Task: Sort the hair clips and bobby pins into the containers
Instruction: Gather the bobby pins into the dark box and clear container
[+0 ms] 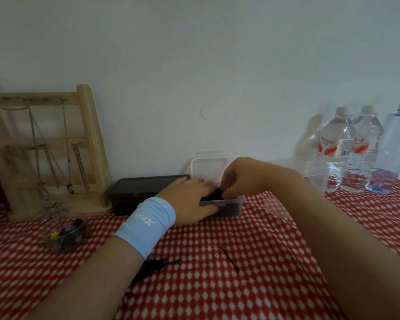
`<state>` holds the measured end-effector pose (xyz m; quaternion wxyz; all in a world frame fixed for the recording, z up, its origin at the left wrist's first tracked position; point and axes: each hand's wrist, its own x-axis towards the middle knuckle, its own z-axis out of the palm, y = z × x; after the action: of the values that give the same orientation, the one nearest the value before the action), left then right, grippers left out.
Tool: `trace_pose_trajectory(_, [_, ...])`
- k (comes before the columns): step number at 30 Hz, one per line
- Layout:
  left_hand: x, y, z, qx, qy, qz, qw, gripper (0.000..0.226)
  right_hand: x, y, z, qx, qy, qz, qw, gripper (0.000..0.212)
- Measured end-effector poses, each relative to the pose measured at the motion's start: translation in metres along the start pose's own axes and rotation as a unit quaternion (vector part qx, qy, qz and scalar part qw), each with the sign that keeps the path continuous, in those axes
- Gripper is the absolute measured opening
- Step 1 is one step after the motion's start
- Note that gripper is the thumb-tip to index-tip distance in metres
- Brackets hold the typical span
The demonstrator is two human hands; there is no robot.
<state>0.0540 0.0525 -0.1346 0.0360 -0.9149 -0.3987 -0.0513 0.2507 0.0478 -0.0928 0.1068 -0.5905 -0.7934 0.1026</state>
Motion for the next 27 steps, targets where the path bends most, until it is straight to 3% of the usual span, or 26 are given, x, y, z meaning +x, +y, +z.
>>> trace_pose_trajectory(4, [0.002, 0.001, 0.002, 0.011, -0.046, -0.004, 0.999, 0.068, 0.002, 0.002, -0.002, -0.014, 0.041, -0.01, 0.999, 0.011])
trace_pose_trajectory(11, [-0.002, 0.009, -0.005, -0.031, -0.085, -0.067, 0.994, 0.083, -0.002, 0.005, -0.015, 0.136, 0.159, -0.026, 0.977, 0.012])
trace_pose_trajectory(14, [-0.003, 0.003, -0.008, -0.035, -0.026, -0.088, 0.995, 0.092, -0.003, 0.0, -0.012, 0.225, 0.188, -0.021, 0.956, 0.007])
trace_pose_trajectory(17, [-0.004, -0.003, -0.013, 0.009, 0.019, -0.086, 0.996, 0.094, -0.004, -0.002, -0.006, 0.216, 0.151, 0.0, 0.965, 0.007])
trace_pose_trajectory(20, [-0.004, -0.001, -0.012, 0.021, -0.028, -0.063, 0.997, 0.086, -0.004, 0.003, -0.003, 0.085, 0.052, 0.035, 0.994, 0.007])
trace_pose_trajectory(24, [-0.002, 0.002, -0.007, 0.034, -0.058, -0.031, 0.997, 0.073, -0.002, 0.006, -0.002, 0.08, 0.057, 0.033, 0.995, 0.003])
trace_pose_trajectory(27, [-0.003, 0.001, -0.009, 0.027, -0.055, -0.034, 0.998, 0.074, 0.002, 0.002, 0.004, 0.051, 0.026, 0.007, 0.998, 0.013])
